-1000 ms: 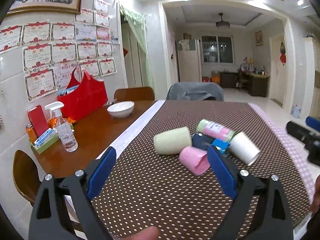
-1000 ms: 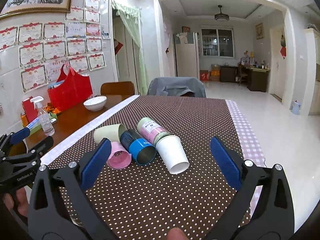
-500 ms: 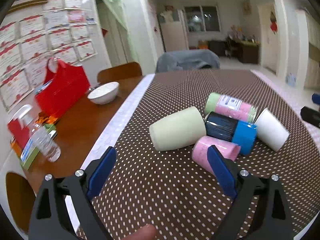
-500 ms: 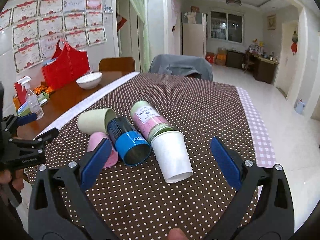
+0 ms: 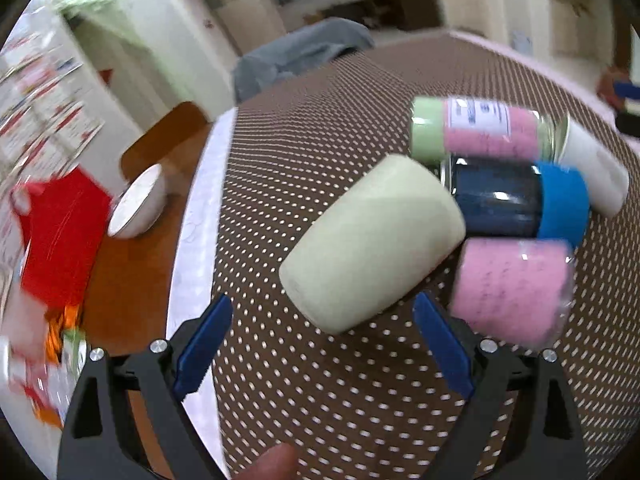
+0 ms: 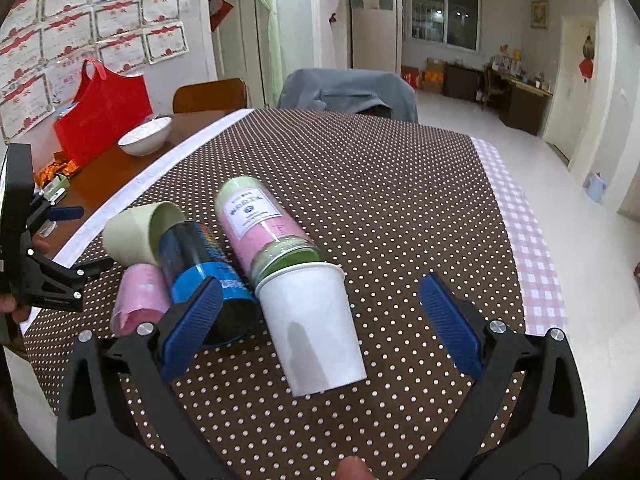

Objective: Flip cup upside down
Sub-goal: 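Move the left gripper to the cream cup and close around it, then lift the cream cup with the left gripper and carry it aside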

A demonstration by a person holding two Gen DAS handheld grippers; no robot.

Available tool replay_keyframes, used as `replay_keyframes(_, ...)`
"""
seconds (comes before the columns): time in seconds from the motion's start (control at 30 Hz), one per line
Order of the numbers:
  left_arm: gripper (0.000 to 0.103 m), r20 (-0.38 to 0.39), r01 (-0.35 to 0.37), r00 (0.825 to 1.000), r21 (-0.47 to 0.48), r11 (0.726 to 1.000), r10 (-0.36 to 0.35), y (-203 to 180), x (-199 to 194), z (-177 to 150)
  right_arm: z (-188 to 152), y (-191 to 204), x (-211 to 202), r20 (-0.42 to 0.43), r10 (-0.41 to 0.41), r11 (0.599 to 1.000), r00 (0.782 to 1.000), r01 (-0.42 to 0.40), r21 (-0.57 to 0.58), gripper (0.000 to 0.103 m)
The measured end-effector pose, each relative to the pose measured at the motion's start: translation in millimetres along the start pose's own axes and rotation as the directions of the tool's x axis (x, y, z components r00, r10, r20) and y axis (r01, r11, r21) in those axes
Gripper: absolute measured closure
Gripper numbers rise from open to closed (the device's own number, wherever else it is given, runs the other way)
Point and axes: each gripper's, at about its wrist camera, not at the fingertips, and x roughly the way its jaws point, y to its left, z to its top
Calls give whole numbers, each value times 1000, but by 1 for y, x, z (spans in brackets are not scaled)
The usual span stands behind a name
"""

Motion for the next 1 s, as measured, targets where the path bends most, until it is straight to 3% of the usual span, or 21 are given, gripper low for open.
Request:
replay_keyframes(0.23,12,-74,138,990,236,962,-123,-2,37,20,7,-3,19,-42,-10,1000,999,11,21,6)
replay_keyframes(0.47,12,-104,217,976,365,905,-191,-2,57,42,5,-8,34,-81,-18,999,997,21,46,6)
replay_keyframes(0.6,12,-141,278,960,350,895,-243,0,72,56,7,-15,39,-89,-20,998,996,26,65,6)
replay_keyframes(0.77,13,-169,307,948,283,909,-268,0,90,59,6,-18,43,-99,-19,997,995,26,76,6)
replay_keyframes(0.83,23,-178,330,939,241,913,-293,1,94,61,5,-19,45,-103,-16,997,995,24,79,6)
replay_keyframes(1.0,24,-180,331,935,137,934,-305,14,99,63,1,-21,44,-103,-3,996,995,12,87,6)
